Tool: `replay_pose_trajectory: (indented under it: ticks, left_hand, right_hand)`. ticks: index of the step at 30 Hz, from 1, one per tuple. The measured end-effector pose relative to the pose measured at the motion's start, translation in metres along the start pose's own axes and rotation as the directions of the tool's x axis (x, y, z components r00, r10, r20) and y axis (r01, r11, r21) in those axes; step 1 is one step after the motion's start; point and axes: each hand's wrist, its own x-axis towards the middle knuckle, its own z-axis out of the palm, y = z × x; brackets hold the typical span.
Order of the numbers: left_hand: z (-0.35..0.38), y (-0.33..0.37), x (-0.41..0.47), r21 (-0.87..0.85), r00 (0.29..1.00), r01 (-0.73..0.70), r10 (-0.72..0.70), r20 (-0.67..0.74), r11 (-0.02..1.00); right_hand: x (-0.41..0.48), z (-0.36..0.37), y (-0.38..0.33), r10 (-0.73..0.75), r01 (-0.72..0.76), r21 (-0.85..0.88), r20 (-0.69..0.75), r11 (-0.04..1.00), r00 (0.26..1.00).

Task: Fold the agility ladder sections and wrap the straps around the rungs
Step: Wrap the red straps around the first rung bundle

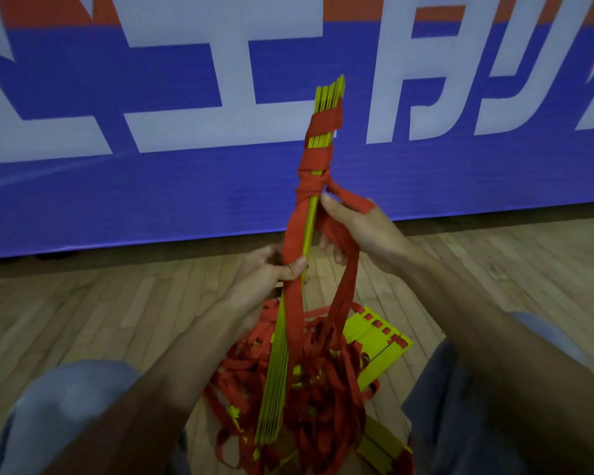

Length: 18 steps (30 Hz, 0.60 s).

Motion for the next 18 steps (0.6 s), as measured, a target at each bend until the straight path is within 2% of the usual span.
replay_pose_trajectory:
  ticks: [3, 7, 10, 13, 16, 18]
  left_hand:
    - [0.002, 0.006, 0.0, 0.009, 0.994, -0.061, 0.062, -0.095, 0.998]
    - [0.006, 0.004, -0.001, 0.118, 0.956, -0.188, 0.209, -0.207, 0.975]
    - [0.007, 0.001, -0.003, 0.264, 0.931, -0.259, 0.313, -0.189, 0.929]
    - [0.007, 0.001, -0.001, 0.337, 0.928, -0.266, 0.334, -0.162, 0.903]
    - [0.006, 0.005, -0.001, 0.348, 0.943, -0.261, 0.315, -0.106, 0.9]
    - [0.005, 0.01, -0.004, 0.281, 0.968, -0.229, 0.248, -0.034, 0.932]
  right_hand:
    - [0.001, 0.005, -0.004, -0.008, 0.009, 0.139, -0.005, 0.99, 1.0]
    - [-0.004, 0.02, -0.005, -0.034, 0.035, 0.06, -0.026, 0.998, 0.999]
    - [-0.005, 0.033, 0.001, -0.072, 0.067, -0.035, -0.166, 0.997, 0.983]
    - [-0.004, 0.034, 0.001, -0.095, 0.086, -0.043, -0.283, 0.995, 0.954]
    - [-0.003, 0.029, -0.004, -0.113, 0.109, -0.031, -0.318, 0.994, 0.941]
    - [-0.003, 0.026, -0.005, -0.11, 0.115, -0.005, -0.317, 0.993, 0.942]
